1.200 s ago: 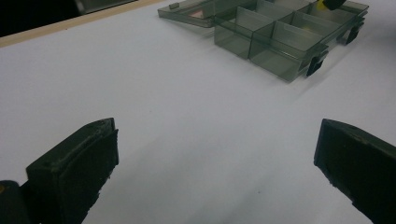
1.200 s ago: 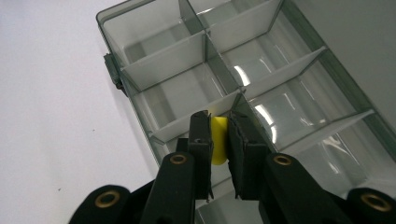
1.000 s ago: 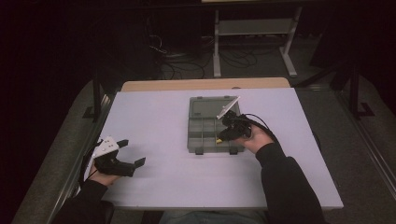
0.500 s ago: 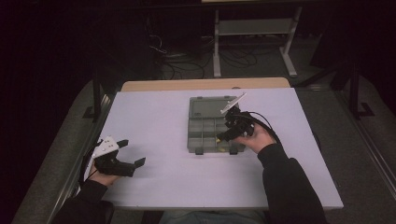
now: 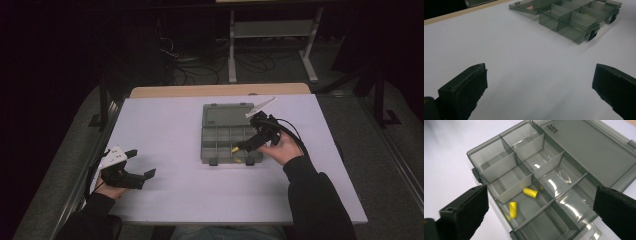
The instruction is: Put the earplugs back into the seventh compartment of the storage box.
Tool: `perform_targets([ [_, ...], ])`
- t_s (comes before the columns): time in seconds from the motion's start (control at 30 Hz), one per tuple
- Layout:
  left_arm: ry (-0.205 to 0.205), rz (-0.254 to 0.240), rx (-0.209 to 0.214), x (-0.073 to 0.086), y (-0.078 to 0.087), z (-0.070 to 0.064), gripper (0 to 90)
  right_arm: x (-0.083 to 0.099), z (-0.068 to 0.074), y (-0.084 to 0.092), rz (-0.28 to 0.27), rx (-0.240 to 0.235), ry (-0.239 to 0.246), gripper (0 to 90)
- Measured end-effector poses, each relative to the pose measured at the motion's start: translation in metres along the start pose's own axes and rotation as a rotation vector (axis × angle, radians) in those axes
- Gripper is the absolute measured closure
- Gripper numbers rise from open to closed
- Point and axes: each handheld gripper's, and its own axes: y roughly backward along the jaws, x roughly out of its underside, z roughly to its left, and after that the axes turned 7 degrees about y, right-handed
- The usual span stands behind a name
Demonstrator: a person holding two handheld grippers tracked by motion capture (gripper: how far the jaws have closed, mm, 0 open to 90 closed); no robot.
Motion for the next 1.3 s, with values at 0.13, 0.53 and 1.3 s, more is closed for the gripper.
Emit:
perform_targets([
  [0.13, 0.0, 0.0, -0.003, 0.0, 0.0, 0.0, 0.0, 0.005, -0.001, 0.008, -0.027, 0.003, -0.009, 0.0],
  [0.53, -0.003, 0.001, -0.002, 0.0, 0.0, 0.0, 0.0, 0.022, 0.006, 0.019, -0.072, -0.003, -0.007, 0.0],
  [1.3, -0.003, 0.002, -0.004, 0.0, 0.0, -0.001, 0.0, 0.073, 0.01, 0.039, -0.164, 0.04, -0.053, 0.0],
])
